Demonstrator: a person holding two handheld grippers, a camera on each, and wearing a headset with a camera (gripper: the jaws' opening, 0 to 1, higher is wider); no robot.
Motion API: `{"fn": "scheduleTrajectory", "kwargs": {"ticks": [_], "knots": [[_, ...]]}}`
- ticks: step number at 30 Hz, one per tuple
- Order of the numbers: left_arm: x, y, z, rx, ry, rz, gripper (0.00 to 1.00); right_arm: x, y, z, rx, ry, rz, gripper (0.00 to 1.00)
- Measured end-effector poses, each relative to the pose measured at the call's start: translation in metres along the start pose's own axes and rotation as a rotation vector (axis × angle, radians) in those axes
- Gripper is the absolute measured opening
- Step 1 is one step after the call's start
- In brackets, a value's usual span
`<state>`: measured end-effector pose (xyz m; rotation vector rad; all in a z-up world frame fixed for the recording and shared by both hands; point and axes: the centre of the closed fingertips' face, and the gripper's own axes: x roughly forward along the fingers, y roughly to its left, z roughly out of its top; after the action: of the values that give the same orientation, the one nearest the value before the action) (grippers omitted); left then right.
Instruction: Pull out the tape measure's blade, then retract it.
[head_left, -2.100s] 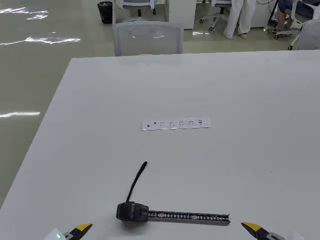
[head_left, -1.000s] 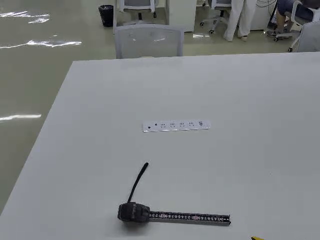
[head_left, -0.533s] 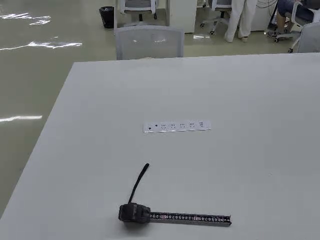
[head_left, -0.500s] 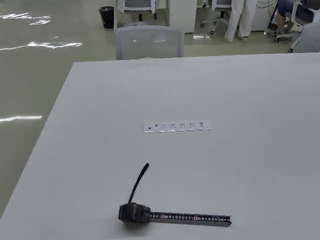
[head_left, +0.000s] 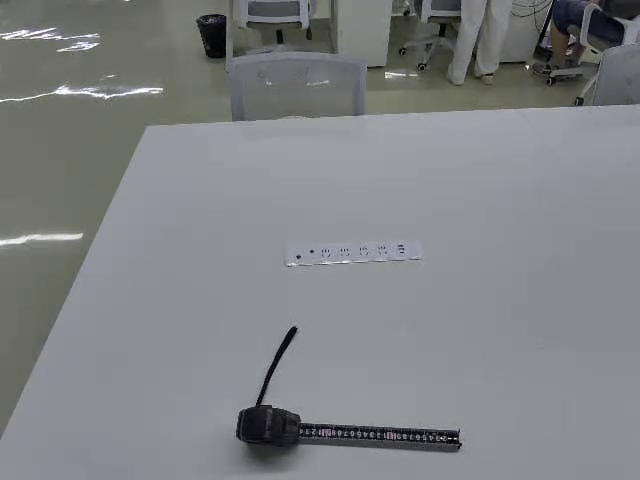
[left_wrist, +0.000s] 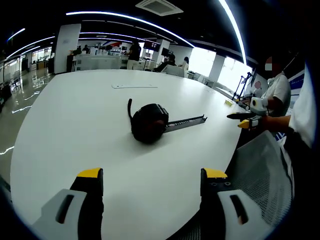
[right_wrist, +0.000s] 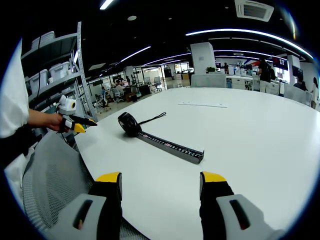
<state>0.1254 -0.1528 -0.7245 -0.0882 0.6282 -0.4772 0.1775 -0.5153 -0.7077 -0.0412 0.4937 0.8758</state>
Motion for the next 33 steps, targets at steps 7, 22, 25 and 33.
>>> {"fn": "scheduleTrajectory", "kwargs": {"ticks": [7,22,25,33], "knots": [[0.0014,-0.0015,-0.0007,-0.007,0.000,-0.003,0.78,0.0025,-0.0014,0.0025,0.000,-0.010,0.000,0.63],[0.0038,-0.0026,-0.0002,-0.014,-0.003,-0.008,0.77,0.0068,-0.0011,0.0070,-0.010,-0.022,0.003,0.63],[0.0043,-0.0044,0.0005,-0.014,-0.002,-0.012,0.77,0.0064,-0.0014,0.0045,-0.009,-0.018,0.003,0.63],[0.0058,-0.0067,0.0032,-0.010,-0.005,-0.018,0.77,0.0074,-0.0013,0.0030,-0.008,-0.012,0.006,0.63]]}}
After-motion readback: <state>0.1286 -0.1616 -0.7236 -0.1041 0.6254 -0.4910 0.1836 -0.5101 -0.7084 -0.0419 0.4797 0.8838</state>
